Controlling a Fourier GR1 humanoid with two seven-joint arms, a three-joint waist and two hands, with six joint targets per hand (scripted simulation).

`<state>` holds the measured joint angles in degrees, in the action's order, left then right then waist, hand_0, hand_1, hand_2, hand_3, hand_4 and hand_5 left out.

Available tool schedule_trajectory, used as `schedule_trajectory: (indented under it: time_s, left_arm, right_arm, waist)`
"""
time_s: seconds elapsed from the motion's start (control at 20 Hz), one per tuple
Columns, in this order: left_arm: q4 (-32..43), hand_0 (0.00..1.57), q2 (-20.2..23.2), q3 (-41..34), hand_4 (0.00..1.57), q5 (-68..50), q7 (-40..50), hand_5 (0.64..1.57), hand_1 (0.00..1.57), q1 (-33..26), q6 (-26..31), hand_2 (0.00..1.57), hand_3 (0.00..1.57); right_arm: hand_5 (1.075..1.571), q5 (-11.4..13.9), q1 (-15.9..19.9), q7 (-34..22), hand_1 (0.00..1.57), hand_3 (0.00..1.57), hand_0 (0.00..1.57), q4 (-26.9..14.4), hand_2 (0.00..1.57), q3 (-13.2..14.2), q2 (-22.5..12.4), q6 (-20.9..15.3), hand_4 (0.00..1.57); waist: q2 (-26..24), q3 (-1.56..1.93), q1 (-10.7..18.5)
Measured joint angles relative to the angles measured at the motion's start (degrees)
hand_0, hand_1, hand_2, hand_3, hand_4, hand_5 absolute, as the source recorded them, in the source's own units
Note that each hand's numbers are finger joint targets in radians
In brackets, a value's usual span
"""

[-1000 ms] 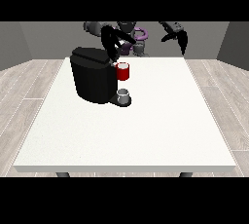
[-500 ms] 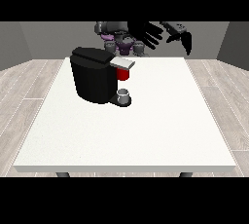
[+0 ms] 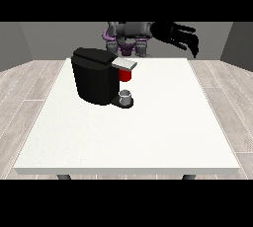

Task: Insert the coffee pod into the coffee machine and close the lid

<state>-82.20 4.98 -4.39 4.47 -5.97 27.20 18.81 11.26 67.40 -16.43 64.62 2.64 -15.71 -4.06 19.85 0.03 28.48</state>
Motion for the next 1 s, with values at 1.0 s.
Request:
schedule_trajectory:
  time_s: [1.0]
  left_arm:
    - [-1.0, 0.0, -0.3, -0.6, 0.27, -0.5, -0.4, 1.571, 0.0, -7.9, -1.0, 0.0, 0.0]
  right_arm:
    - [1.571, -2.2, -3.5, 15.8, 0.0, 0.0, 0.0, -7.4, 0.0, -2.2, 11.6, 0.9, 0.26]
  waist:
    - [-6.6, -0.04, -7.0]
